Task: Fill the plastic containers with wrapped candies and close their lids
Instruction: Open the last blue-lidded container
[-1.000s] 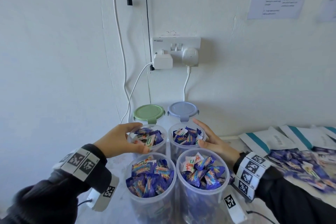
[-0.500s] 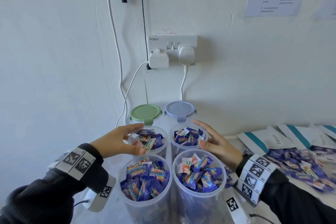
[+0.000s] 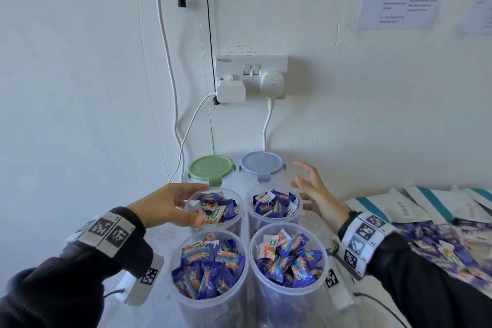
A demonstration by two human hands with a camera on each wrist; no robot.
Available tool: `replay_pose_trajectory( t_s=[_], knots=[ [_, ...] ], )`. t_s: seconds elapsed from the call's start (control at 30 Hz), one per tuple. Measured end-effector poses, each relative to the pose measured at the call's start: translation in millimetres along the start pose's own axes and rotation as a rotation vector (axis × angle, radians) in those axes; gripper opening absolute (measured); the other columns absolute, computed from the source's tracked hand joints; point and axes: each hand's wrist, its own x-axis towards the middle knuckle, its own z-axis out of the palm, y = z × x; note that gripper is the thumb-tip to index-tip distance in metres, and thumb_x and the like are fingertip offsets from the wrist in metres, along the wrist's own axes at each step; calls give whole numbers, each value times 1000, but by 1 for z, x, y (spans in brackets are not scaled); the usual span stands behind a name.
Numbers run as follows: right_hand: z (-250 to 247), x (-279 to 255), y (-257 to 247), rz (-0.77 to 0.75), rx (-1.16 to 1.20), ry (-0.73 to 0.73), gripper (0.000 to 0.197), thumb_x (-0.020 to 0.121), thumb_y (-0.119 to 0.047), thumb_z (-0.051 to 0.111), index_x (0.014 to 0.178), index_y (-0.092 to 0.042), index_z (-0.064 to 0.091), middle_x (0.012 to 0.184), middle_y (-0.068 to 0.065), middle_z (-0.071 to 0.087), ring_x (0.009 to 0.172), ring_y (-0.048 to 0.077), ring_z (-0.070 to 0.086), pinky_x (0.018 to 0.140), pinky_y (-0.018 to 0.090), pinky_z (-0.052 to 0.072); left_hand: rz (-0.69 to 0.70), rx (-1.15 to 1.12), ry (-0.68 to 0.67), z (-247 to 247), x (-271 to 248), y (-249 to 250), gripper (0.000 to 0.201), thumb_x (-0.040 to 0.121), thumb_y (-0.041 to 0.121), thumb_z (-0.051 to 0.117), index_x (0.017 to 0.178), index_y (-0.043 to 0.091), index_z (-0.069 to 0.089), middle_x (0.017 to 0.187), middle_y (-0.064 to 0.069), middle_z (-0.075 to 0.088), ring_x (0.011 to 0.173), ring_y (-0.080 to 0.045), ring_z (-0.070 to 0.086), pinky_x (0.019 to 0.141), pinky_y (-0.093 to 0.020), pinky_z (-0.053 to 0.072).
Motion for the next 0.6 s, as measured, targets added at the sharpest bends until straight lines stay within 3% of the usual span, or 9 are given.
replay_pose_trajectory(
  t_s=[0.1, 0.2, 0.23, 0.37, 0.43, 0.5, 0.6],
  knots=[
    [0, 23, -9, -7, -163, 7, 50, 84, -56, 54, 126, -48, 28, 140, 8, 34, 128, 24, 40, 96, 38, 41, -34, -70, -28, -5, -2, -4, 100, 32, 68, 83, 119, 33, 50, 117, 21, 63, 111, -1, 58, 92, -16, 44],
    [4, 42, -11, -7, -261, -32, 56, 90, -42, 56, 138, -42, 26, 149, 3, 24, 140, 19, 20, 110, 48, 27, -91, -136, -58, -9, -6, -8, 103, 33, 58, 89, 123, 29, 48, 120, 19, 62, 113, -10, 59, 89, -22, 49],
    [6, 46, -12, -16, -268, -52, 61, 89, -39, 58, 140, -38, 25, 150, 1, 23, 141, 19, 18, 113, 47, 24, -109, -154, -67, -10, -8, -9, 104, 33, 55, 90, 124, 28, 47, 121, 17, 62, 113, -13, 60, 89, -25, 50],
    [15, 55, -11, -34, -231, -130, 65, 87, -26, 64, 142, -27, 28, 149, 1, 27, 140, 16, 22, 114, 34, 22, -185, -150, -112, -11, -8, -7, 102, 38, 47, 89, 128, 34, 43, 127, 5, 59, 111, -19, 61, 91, -36, 52],
    [16, 57, -10, -36, -213, -124, 64, 87, -23, 65, 142, -26, 31, 146, 0, 30, 133, 11, 28, 111, 29, 25, -266, -126, -139, -7, -6, -2, 99, 37, 55, 84, 124, 45, 37, 122, 3, 59, 105, -18, 62, 82, -40, 55],
    [14, 57, -10, -29, -214, -121, 62, 87, -23, 65, 141, -26, 34, 144, -2, 32, 131, 12, 29, 109, 29, 26, -296, -82, -156, -2, -3, 1, 107, 24, 70, 81, 118, 51, 34, 115, 6, 63, 99, -13, 62, 67, -35, 57],
    [9, 58, -4, -24, -229, -98, 51, 87, -26, 65, 132, -33, 42, 144, -2, 37, 136, 19, 30, 112, 35, 28, -272, -37, -148, 6, 2, 4, 115, 17, 72, 80, 118, 49, 30, 104, 8, 66, 84, -5, 66, 59, -25, 54]
  ],
)
